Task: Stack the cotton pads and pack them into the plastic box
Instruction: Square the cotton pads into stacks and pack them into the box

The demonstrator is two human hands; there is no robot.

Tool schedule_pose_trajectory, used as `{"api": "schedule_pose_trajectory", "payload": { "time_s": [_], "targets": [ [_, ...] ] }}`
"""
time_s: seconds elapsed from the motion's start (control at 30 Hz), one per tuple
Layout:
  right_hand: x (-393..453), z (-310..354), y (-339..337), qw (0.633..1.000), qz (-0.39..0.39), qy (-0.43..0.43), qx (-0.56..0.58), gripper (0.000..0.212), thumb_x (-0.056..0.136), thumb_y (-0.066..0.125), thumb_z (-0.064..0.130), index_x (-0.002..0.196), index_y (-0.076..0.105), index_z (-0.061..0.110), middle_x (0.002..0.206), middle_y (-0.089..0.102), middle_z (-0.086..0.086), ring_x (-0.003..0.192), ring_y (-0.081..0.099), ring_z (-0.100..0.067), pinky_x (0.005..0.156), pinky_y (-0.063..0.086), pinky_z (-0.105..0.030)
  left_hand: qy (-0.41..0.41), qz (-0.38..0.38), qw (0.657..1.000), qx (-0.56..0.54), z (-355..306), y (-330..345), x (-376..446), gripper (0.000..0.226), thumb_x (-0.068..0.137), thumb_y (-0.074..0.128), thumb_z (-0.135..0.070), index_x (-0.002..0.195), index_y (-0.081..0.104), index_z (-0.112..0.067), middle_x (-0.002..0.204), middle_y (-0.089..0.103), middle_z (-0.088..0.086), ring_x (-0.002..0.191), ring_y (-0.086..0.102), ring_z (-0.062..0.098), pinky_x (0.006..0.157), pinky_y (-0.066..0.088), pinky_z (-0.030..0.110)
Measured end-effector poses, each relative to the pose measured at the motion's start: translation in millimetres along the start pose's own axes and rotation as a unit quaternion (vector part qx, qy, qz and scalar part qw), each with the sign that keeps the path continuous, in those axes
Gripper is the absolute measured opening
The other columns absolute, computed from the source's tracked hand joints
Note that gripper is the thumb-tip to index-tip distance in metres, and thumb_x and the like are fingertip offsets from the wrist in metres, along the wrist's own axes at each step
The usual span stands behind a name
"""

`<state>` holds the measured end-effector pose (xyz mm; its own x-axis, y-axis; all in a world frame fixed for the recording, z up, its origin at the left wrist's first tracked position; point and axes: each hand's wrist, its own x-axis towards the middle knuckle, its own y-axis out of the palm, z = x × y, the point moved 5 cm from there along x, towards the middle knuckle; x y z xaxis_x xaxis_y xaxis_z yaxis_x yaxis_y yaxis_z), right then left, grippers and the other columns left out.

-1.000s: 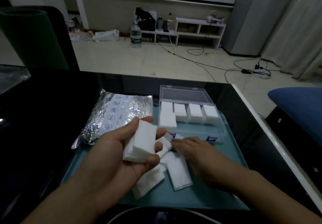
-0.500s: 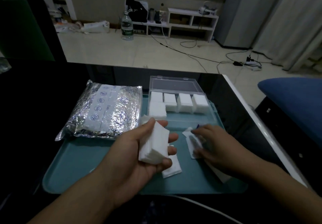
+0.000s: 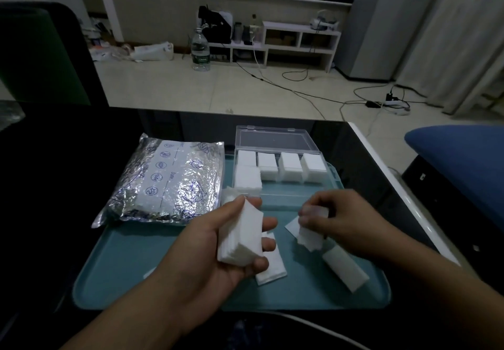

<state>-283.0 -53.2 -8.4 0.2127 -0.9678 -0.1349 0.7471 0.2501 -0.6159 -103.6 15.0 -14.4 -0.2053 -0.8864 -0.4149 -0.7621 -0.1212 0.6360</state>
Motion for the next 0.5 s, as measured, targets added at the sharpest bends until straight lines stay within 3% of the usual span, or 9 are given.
{"api": "schedule_pose_trajectory", "payload": {
  "time_s": [0.07, 0.13, 0.23, 0.33, 0.43, 0.5],
  "targets": [
    [-8, 17, -8, 0.995, 0.006, 0.001, 0.104, 0.011, 0.072, 0.079, 0.017, 0.081, 0.074, 0.014, 0.081, 0.074, -0.009, 0.080, 0.068, -0.031, 0.066, 0.057, -0.032, 0.006, 0.000, 1.000, 0.005, -2, -1, 0, 0.050, 0.075, 0.058, -0.029, 0.118, 0.063, -0.004, 0.087, 0.067, 0.021, 0.056, 0.058, 0.025, 0.046, 0.042, 0.027],
    [-17, 31, -7, 0.979, 0.034, -0.001, 0.202, 0.019, 0.061, 0.076, 0.025, 0.077, 0.076, 0.014, 0.077, 0.073, -0.009, 0.068, 0.062, -0.031, 0.058, 0.050, -0.031, 0.015, 0.002, 1.000, 0.012, -2, 0, 0, 0.049, 0.075, 0.059, -0.029, 0.117, 0.063, -0.005, 0.087, 0.068, 0.020, 0.058, 0.060, 0.025, 0.046, 0.045, 0.027],
    [-27, 46, 6, 0.953, 0.103, -0.033, 0.281, 0.017, 0.071, 0.069, 0.019, 0.080, 0.075, 0.007, 0.071, 0.069, -0.010, 0.057, 0.056, -0.018, 0.049, 0.044, -0.024, 0.028, 0.010, 0.999, 0.034, 1, 2, 2, 0.044, 0.080, 0.057, -0.027, 0.118, 0.061, -0.006, 0.094, 0.069, 0.019, 0.064, 0.063, 0.025, 0.049, 0.049, 0.030],
    [-30, 53, 16, 0.954, 0.107, -0.074, 0.269, 0.011, 0.080, 0.066, 0.011, 0.084, 0.074, 0.004, 0.067, 0.069, -0.008, 0.054, 0.055, -0.015, 0.047, 0.042, -0.021, 0.030, 0.035, 0.997, 0.060, 6, 7, 1, 0.034, 0.091, 0.049, -0.027, 0.114, 0.064, -0.008, 0.098, 0.070, 0.019, 0.075, 0.067, 0.026, 0.054, 0.054, 0.032],
    [-28, 53, 19, 0.970, 0.045, -0.109, 0.211, 0.008, 0.079, 0.072, 0.001, 0.083, 0.074, 0.007, 0.076, 0.074, -0.009, 0.062, 0.062, -0.015, 0.056, 0.051, -0.024, 0.020, 0.053, 0.996, 0.063, 9, 9, -3, 0.028, 0.084, 0.052, -0.029, 0.098, 0.071, -0.013, 0.096, 0.073, 0.020, 0.083, 0.072, 0.033, 0.068, 0.059, 0.042],
    [-28, 53, 23, 0.978, 0.000, -0.130, 0.161, 0.010, 0.077, 0.076, 0.002, 0.080, 0.075, 0.011, 0.076, 0.073, -0.009, 0.066, 0.064, -0.016, 0.059, 0.054, -0.029, 0.009, 0.058, 0.997, 0.056, 10, 11, -4, 0.031, 0.083, 0.053, -0.029, 0.103, 0.069, -0.012, 0.105, 0.072, 0.020, 0.097, 0.069, 0.041, 0.076, 0.058, 0.048]
  ]
}}
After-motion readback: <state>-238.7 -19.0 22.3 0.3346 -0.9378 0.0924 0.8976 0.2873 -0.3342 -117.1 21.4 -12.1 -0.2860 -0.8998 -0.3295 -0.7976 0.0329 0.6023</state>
